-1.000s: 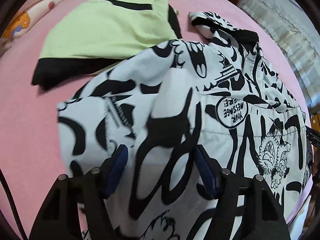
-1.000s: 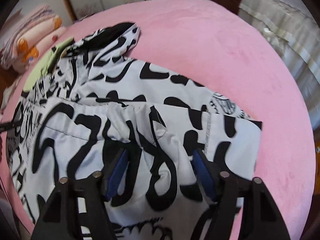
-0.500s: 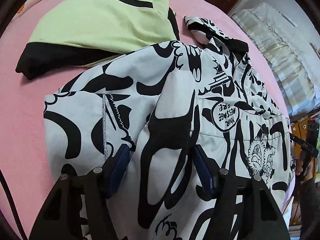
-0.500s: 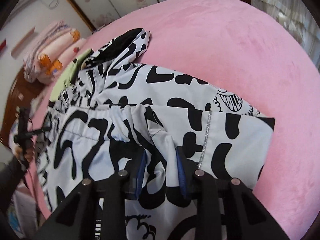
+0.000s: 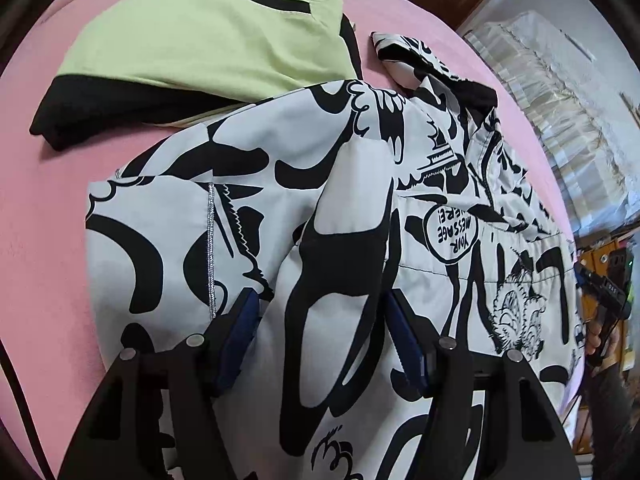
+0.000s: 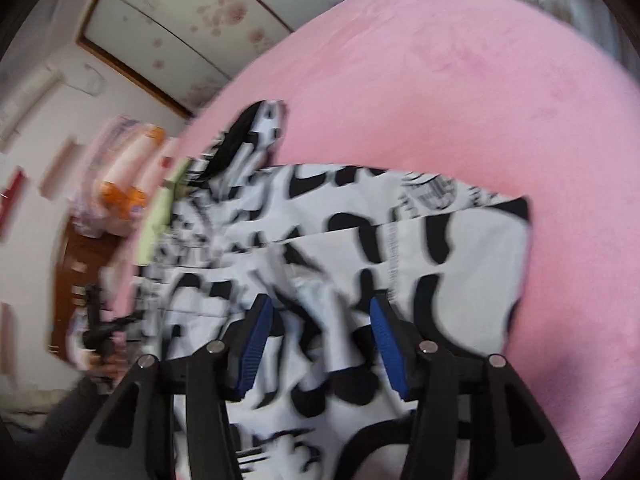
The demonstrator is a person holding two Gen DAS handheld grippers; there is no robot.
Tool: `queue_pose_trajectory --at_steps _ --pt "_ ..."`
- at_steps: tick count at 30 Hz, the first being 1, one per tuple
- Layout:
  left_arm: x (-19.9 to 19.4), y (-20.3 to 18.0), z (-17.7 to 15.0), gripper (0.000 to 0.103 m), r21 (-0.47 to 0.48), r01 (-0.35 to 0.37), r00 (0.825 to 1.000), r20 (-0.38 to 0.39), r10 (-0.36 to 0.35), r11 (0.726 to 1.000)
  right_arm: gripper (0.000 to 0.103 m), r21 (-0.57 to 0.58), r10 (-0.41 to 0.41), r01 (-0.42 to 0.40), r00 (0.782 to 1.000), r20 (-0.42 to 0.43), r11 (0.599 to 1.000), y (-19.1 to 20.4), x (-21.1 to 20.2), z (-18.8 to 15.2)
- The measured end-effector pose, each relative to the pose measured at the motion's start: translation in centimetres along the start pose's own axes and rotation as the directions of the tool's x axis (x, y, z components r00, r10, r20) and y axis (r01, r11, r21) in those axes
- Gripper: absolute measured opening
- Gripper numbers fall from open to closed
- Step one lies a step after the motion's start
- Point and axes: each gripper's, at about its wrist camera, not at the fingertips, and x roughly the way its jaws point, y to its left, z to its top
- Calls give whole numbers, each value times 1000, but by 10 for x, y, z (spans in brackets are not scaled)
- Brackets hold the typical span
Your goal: Fold large clothes
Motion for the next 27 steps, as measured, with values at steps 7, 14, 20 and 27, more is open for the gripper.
queue_pose_trajectory --at_steps 7,14,20,27 --pt "2 -8 0 59 39 -62 998 1 62 997 14 -223 -226 205 972 -70 953 36 29 -5" --pt "-17 -40 -5 8 96 -221 974 72 215 970 3 -337 -403 402 913 72 851 71 14 -14" --pt "-79 -63 8 7 42 -250 940 250 232 967 3 -273 -424 488 867 263 829 98 -37 0" --pt "-86 -66 53 7 -33 -274 897 352 267 961 2 -94 -445 520 799 404 849 96 -47 34"
